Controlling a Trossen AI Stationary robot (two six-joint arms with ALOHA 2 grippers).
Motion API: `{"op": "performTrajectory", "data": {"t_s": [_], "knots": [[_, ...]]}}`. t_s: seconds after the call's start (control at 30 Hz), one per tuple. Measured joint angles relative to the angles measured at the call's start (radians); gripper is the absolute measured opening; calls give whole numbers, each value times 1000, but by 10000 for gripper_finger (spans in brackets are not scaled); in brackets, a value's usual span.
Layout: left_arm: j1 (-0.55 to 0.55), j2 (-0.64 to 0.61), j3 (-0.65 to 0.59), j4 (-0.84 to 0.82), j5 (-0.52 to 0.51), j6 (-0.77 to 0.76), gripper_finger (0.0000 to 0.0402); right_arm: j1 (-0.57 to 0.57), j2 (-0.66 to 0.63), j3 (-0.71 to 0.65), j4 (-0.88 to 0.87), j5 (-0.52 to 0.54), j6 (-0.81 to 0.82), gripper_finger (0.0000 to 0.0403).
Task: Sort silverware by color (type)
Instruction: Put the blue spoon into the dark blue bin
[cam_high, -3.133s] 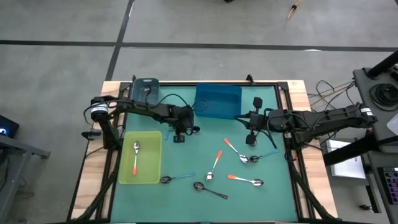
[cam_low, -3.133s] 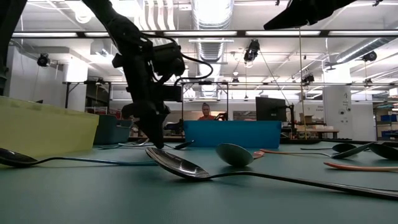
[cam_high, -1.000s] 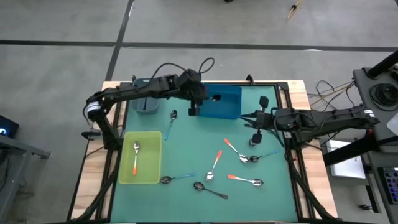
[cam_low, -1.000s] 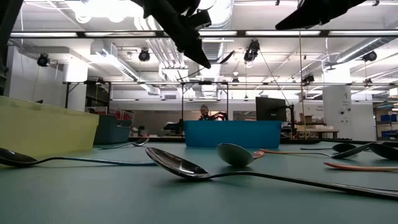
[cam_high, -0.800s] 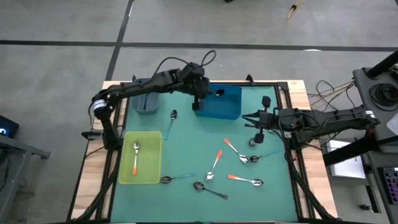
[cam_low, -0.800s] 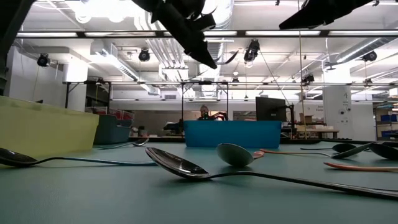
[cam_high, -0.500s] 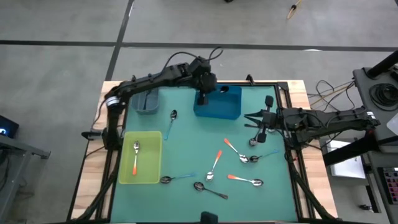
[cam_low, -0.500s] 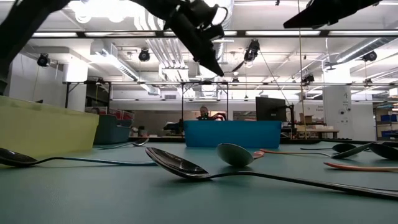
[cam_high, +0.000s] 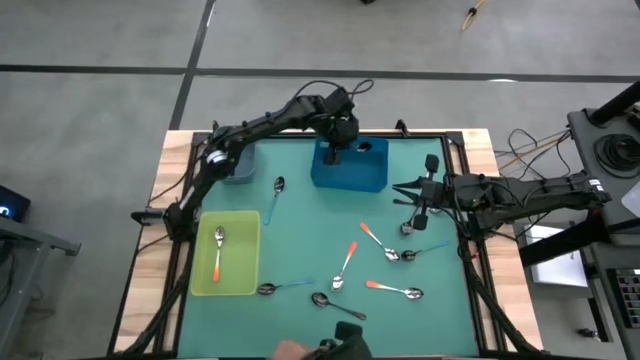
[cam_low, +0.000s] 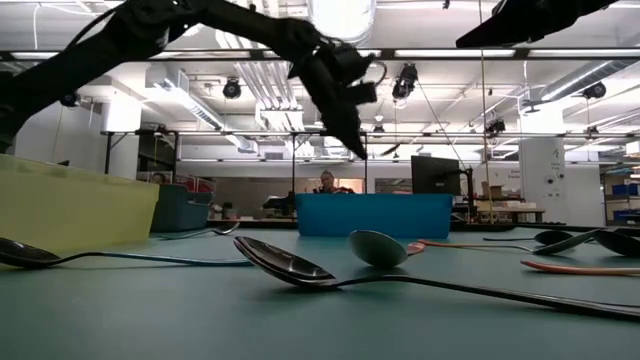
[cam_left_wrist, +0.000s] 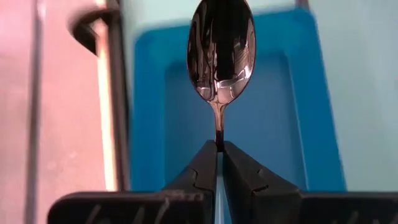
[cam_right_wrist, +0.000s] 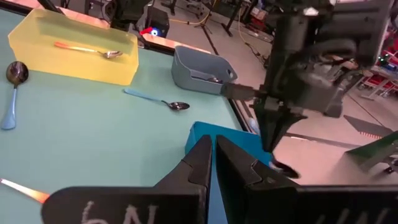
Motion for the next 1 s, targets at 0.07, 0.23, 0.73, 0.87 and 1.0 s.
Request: {"op": "performTrajectory", "data": {"t_s": [0.07,0.23,0.73,0.87,1.0], "knots": [[8,0,-29,5,-2,8,0,0,-1,-1,0,0,0,13],[28,-3,-60,19,-1,-1,0,0,0,-2,0,0,-7,13],[24,20,-83,138,86,-98,0,0,0,-2,1,3,-9,13],[21,46,-84,159,86,-107,0,0,0,-2,1,3,-10,13],[20,65,-84,161,86,-107,0,0,0,-2,1,3,-11,13]]}}
